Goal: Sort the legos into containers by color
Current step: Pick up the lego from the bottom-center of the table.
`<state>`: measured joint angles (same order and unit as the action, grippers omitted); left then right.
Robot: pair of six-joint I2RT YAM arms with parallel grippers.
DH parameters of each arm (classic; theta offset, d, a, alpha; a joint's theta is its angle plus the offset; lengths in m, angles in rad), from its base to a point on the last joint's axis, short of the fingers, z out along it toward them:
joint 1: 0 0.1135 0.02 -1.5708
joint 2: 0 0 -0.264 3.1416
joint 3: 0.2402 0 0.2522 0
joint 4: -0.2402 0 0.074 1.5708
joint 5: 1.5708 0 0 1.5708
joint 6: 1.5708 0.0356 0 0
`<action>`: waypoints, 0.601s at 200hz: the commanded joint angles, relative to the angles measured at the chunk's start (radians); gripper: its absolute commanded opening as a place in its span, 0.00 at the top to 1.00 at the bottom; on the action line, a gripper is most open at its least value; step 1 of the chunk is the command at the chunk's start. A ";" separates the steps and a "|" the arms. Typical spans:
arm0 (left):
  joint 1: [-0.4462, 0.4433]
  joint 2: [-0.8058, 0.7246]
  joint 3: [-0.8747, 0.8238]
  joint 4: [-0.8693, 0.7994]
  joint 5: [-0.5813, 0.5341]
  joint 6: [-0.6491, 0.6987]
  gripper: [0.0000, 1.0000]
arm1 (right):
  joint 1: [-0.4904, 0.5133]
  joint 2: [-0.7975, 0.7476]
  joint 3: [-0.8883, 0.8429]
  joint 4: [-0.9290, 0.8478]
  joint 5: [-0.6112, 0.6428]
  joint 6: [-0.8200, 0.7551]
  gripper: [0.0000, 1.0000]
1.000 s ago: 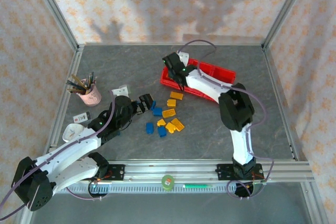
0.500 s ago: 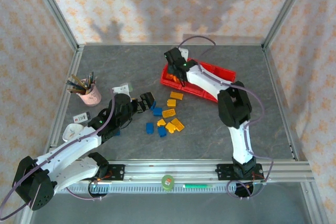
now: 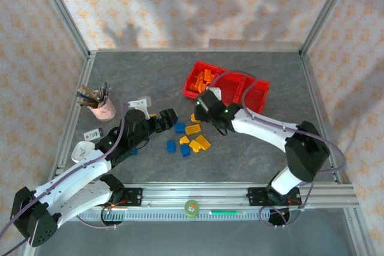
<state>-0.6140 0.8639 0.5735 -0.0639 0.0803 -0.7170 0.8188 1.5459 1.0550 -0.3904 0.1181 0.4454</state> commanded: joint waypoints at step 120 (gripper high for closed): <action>-0.145 -0.008 -0.055 -0.031 -0.091 -0.082 0.01 | 0.162 -0.173 -0.377 0.106 -0.148 -0.016 0.34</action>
<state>-0.7528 0.8642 0.5285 -0.0883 0.0261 -0.7872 0.9756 1.3705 0.6994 -0.3386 -0.0162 0.4477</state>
